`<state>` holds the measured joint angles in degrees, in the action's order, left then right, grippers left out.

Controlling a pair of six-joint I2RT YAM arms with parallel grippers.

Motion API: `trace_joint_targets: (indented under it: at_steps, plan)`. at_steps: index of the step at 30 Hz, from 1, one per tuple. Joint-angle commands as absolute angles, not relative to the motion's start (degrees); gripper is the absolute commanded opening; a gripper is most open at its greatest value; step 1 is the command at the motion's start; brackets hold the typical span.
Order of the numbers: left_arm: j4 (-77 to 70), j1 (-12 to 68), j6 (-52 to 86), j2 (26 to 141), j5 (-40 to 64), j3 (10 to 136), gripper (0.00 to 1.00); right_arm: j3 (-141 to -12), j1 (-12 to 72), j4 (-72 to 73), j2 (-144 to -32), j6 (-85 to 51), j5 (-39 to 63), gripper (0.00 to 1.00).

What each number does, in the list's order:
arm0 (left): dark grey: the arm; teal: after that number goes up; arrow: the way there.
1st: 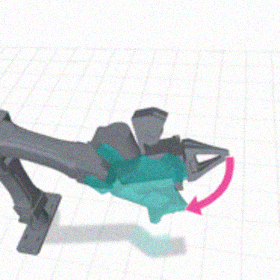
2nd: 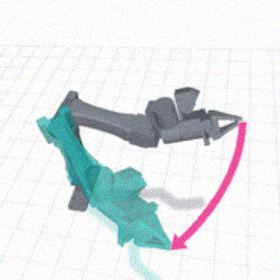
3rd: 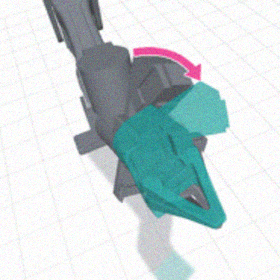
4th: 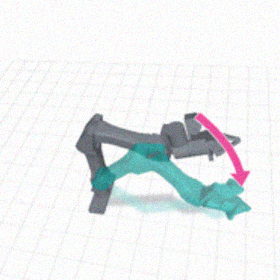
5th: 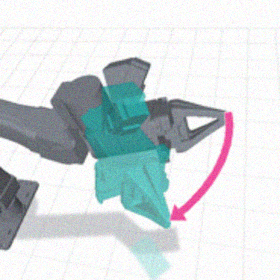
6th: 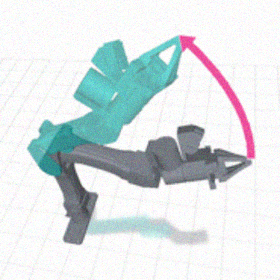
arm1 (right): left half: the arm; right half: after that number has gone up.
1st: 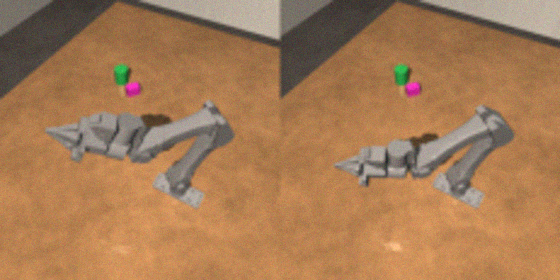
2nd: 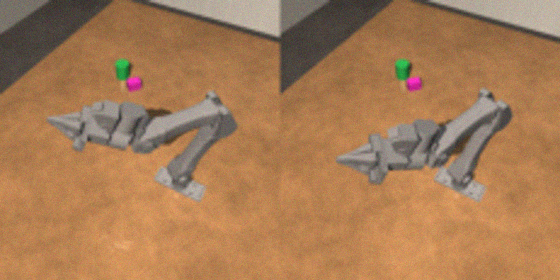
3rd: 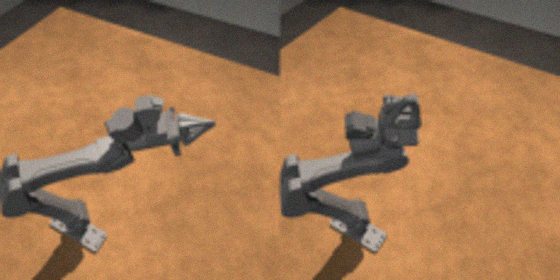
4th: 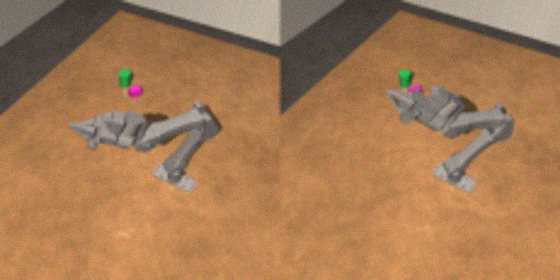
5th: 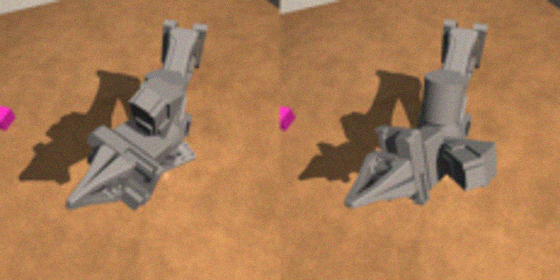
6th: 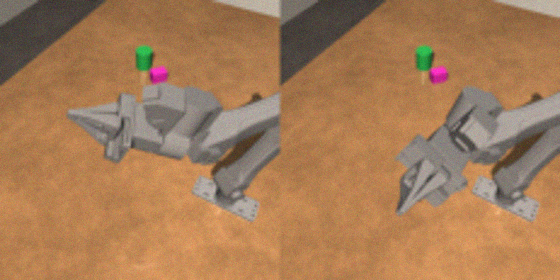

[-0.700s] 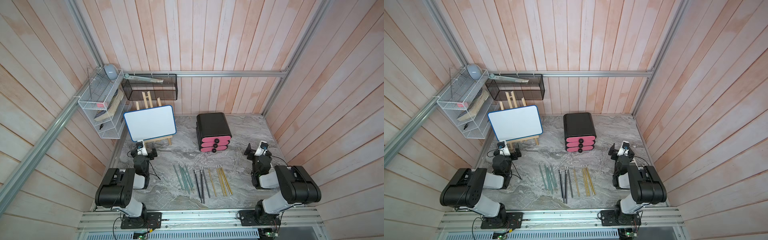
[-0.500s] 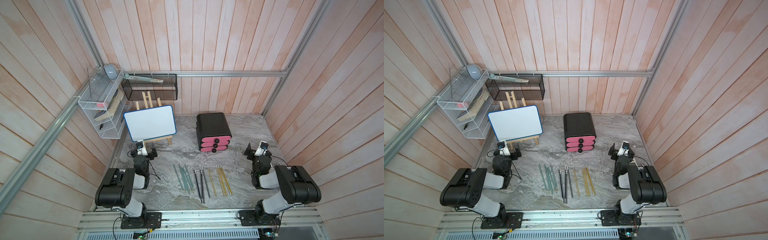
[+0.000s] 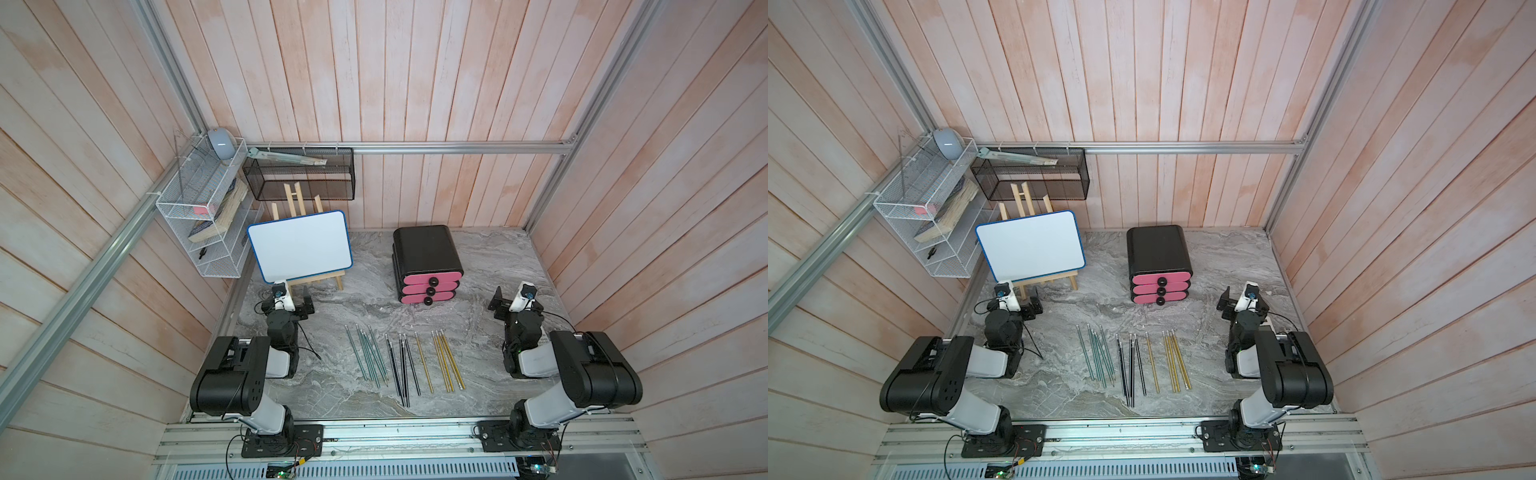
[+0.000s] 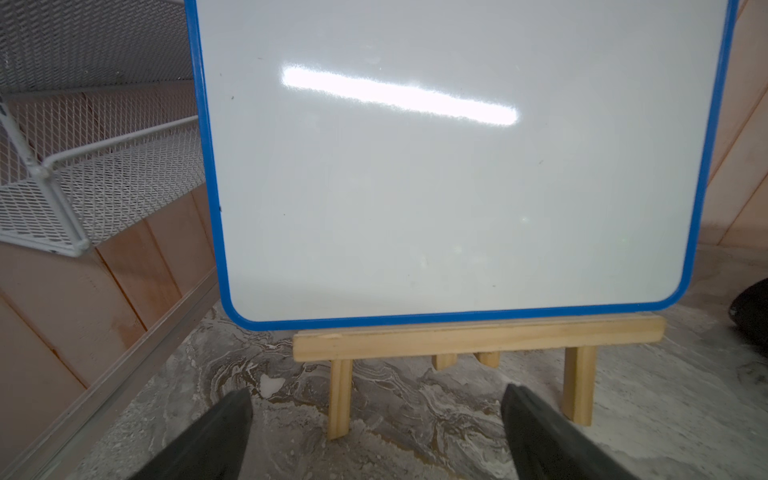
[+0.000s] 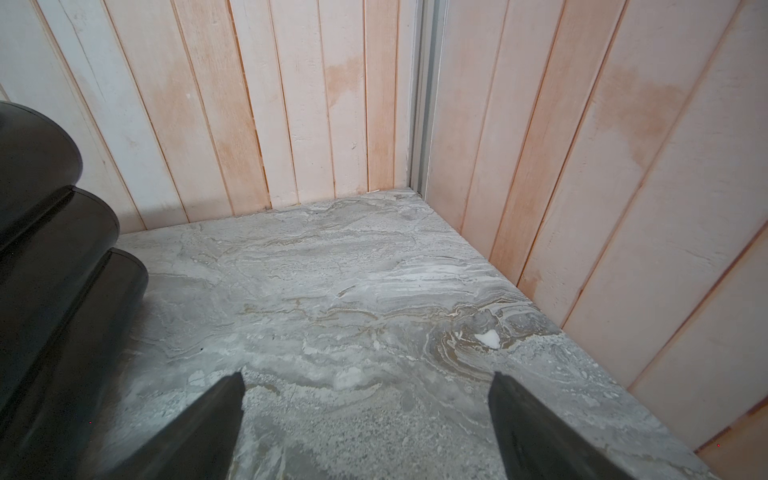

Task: Please place the pencils in the drawer according to their color
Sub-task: Adjust the storage box at the center of the board.

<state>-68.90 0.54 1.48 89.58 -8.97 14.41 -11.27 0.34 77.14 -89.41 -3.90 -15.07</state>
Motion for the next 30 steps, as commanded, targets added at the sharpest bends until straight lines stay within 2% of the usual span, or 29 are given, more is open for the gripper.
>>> trace_joint_targets:
  at_steps: [1, 4, 6, 10, 15, 18, 22, 30]
  plan:
    - [-68.0, 1.0, 0.5, 86.8, -8.3, 14.4, 1.0, -8.8, 0.0, 79.3, -86.4, -5.0, -17.4, 0.98]
    - [-61.2, 2.0, 0.0, 81.3, -9.4, 15.2, 1.0, -4.8, 1.1, 87.1, -84.9, -3.1, -17.7, 0.98]
    - [-54.7, 2.7, -0.3, 77.9, -9.2, 16.3, 1.0, -4.2, 2.0, 85.8, -82.0, -3.1, -20.8, 0.98]
    - [-47.1, 5.7, -1.1, 71.4, -11.7, 16.8, 0.99, -9.1, 2.0, 62.0, -70.2, -8.9, -22.5, 0.98]
    - [-34.8, 9.6, 1.9, 63.5, -13.5, 20.2, 1.0, -20.5, 1.4, 25.6, -58.8, -31.1, -24.9, 0.98]
    - [-25.5, 10.6, 7.6, 58.1, -12.8, 22.9, 1.0, -21.6, -0.4, 20.3, -53.2, -32.5, -13.5, 0.98]
    - [-12.4, 11.7, 14.4, 52.0, -9.6, 26.9, 0.99, -24.8, -0.5, 14.2, -49.3, -35.2, -3.9, 0.98]
    - [9.7, 15.6, 23.7, 52.6, 1.5, 39.4, 1.0, -35.9, 0.7, 6.1, -57.0, -42.6, 18.6, 0.98]
